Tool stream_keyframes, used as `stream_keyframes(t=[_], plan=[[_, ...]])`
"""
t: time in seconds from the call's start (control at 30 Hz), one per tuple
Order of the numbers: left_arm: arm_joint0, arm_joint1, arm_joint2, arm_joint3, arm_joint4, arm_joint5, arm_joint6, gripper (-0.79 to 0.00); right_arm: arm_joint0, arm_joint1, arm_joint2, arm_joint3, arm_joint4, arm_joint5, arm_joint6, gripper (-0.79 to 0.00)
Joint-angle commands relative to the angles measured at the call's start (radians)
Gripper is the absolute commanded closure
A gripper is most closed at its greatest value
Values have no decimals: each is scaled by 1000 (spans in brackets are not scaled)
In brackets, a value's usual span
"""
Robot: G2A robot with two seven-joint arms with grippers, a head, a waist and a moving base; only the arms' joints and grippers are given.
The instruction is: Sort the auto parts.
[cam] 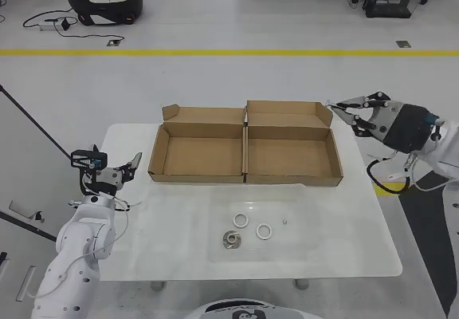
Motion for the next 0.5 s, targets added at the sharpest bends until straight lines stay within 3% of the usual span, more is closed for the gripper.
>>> stream_keyframes(t=[0.0, 0.23, 0.47], plan=[[0, 0, 0, 0, 0, 0, 0, -785, 77, 28, -70, 54, -12, 0, 32, 0], [0, 0, 0, 0, 0, 0, 0, -785, 341, 117, -375, 197, -82, 0, 38, 0], [0, 0, 0, 0, 0, 0, 0, -785, 658, 190, -836, 321, -232, 0, -70, 0]])
